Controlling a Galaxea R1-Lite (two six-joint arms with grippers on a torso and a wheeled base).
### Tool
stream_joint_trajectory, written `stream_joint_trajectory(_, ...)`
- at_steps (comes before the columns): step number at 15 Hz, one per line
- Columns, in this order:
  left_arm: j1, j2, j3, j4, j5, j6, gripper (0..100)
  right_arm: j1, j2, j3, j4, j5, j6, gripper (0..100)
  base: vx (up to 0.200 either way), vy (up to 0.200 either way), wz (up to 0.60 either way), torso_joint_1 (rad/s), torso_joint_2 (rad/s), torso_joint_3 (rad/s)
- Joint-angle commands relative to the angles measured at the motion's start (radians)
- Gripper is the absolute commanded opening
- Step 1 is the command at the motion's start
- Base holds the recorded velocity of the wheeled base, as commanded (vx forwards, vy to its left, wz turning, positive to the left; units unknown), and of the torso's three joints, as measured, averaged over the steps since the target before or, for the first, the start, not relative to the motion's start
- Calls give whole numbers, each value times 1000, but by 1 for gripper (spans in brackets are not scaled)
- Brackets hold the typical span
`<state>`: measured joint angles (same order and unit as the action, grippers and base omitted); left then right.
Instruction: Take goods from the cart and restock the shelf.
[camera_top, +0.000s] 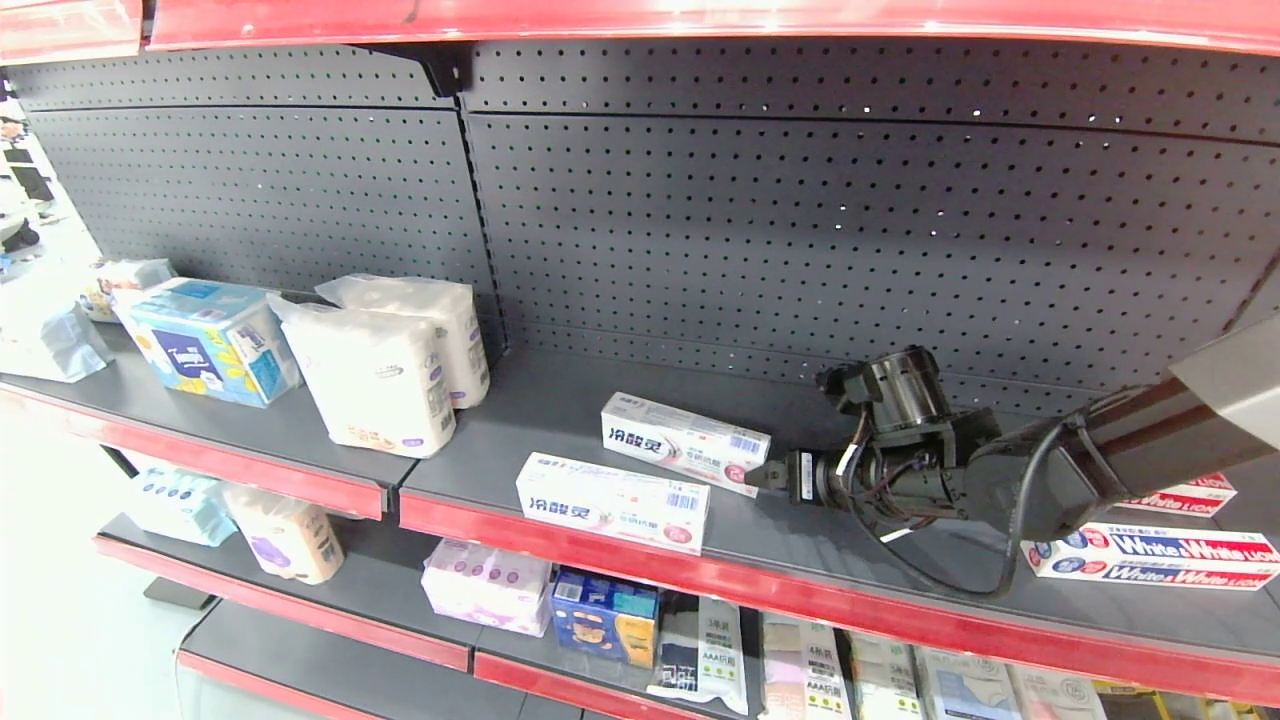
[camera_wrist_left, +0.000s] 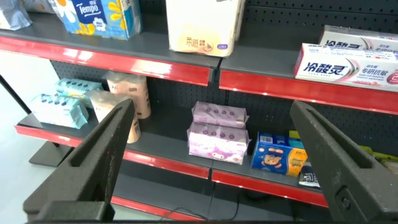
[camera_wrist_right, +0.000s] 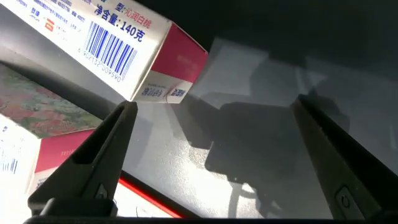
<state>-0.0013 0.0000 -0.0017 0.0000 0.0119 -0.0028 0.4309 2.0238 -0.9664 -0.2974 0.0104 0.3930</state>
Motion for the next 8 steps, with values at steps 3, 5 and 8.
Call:
stream_joint_trajectory(3, 0, 0, 2, 0, 0, 0, 100, 0, 18, -25, 0, -1, 9, 100, 0, 0, 0, 0, 0, 0)
stream_joint_trajectory(5, 0, 0, 0, 0, 0, 0, 100, -1, 24, -35, 0, -1, 9, 100, 0, 0, 0, 0, 0, 0)
stream_joint_trajectory(8, 0, 0, 0, 0, 0, 0, 100, -4, 30, -43, 0, -13, 9, 100, 0, 0, 0, 0, 0, 0)
